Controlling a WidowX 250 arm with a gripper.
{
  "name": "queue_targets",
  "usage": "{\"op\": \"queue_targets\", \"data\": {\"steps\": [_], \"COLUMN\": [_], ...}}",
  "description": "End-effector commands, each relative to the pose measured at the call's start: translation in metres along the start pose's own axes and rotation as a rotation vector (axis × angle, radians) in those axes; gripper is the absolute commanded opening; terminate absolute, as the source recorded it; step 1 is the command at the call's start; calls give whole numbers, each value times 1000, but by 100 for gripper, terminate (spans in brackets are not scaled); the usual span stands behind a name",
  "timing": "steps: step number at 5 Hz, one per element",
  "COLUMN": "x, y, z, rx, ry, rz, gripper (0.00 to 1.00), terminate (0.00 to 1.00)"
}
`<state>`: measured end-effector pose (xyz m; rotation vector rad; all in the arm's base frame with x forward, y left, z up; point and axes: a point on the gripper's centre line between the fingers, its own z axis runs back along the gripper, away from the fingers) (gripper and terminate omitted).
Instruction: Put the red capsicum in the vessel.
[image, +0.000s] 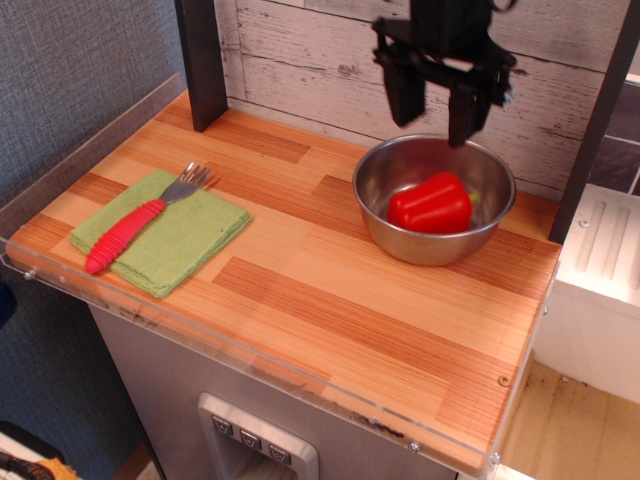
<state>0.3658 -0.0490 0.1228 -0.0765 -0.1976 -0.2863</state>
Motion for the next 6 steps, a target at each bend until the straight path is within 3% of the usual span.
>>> {"op": "queue_targets", "data": {"steps": [1,3,5,6], "x": [-46,-83,-83,-83], "y": [35,50,50,50], "z": [60,50,50,50], "rx": [50,56,56,56], "ry": [-100,-38,-38,-38], "rz": [56,74,74,74], "gripper": [100,100,100,100], "terminate": [0,0,0,100]}}
